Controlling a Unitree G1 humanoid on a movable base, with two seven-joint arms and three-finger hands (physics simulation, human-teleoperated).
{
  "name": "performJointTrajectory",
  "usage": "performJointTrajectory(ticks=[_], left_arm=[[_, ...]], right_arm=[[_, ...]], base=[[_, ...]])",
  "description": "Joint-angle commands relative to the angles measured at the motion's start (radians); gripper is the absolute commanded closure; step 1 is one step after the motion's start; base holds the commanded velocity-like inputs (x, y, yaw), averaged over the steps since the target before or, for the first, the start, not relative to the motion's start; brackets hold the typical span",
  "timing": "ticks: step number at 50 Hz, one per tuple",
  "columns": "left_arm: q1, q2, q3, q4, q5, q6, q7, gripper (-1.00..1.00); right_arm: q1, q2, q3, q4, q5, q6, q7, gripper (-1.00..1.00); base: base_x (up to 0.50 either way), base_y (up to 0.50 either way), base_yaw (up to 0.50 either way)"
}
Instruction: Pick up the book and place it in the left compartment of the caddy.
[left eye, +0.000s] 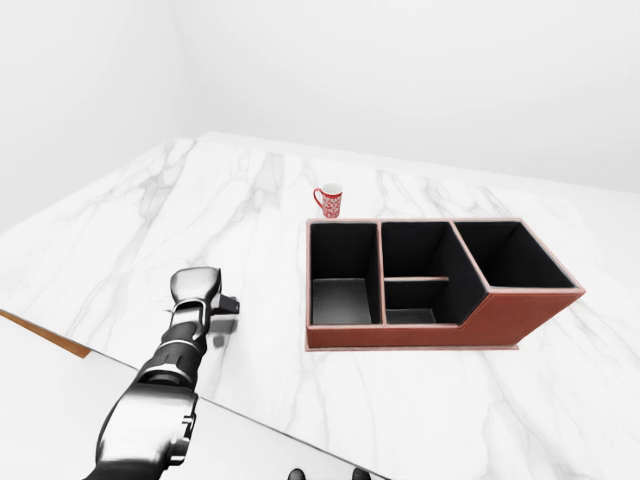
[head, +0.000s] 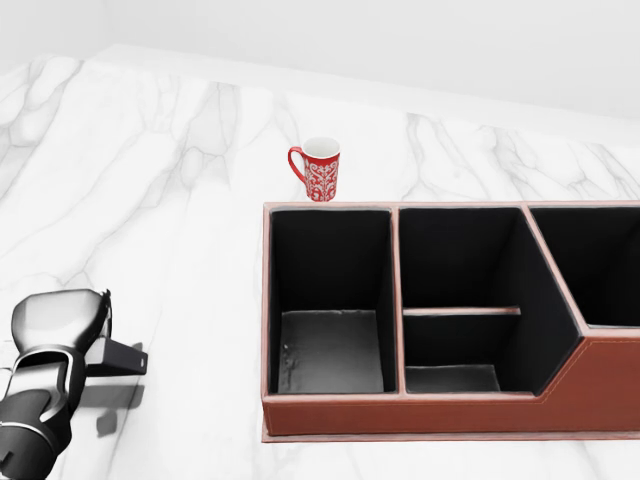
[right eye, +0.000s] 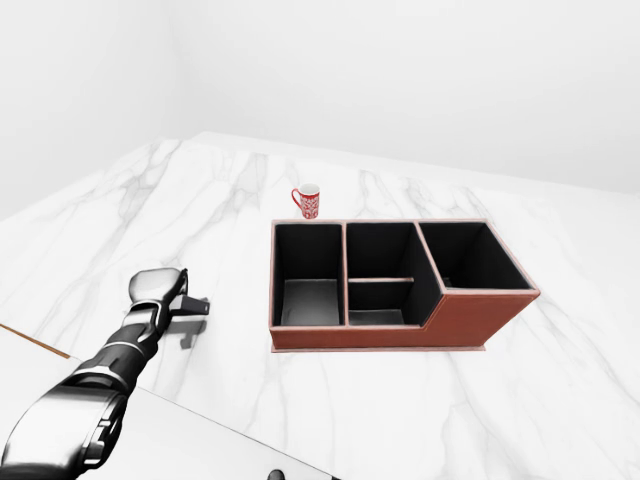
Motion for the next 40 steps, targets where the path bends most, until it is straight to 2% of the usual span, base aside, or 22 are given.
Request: performJointTrajectory(ticks=[1,6,12,23,27,34,40], left_arm=[[0.07,-0.001,0.02,-0.021,-0.024,0.0,0.158,1.0],[0.118,0.007,0.027,-0.128,-0.035,0.0,0.158,1.0],[0.238,0.01,0.069,-0.464,0.001,0.0,0.158,1.0],[0.414,-0.021,0.157,-0.919,0.103,0.0,-0.038,1.0],[0.483,-0.043,0.185,-1.13,0.146,0.0,-0.131,1.0],[0.523,-0.076,0.219,-1.335,0.205,0.0,-0.249,1.0],[0.557,-0.115,0.21,-1.473,0.263,0.0,-0.313,1.0]], right_arm=[[0.002,0.001,-0.004,-0.008,0.004,0.0,0.005,-1.0],[-0.001,0.004,0.001,0.001,-0.001,0.0,0.01,-1.0],[0.005,0.004,-0.006,-0.013,0.007,0.0,0.007,-1.0],[0.002,0.007,0.0,-0.006,-0.001,0.0,0.016,-1.0],[0.004,0.006,-0.007,-0.011,-0.002,0.0,0.015,-1.0],[0.003,0.006,-0.006,-0.012,-0.003,0.0,0.013,-1.0],[0.005,0.007,-0.007,-0.012,-0.003,0.0,0.014,-1.0]], base=[[0.0,0.0,0.0],[0.0,0.0,0.0],[0.0,0.0,0.0],[0.0,0.0,0.0],[0.0,0.0,0.0],[0.0,0.0,0.0],[0.0,0.0,0.0]])
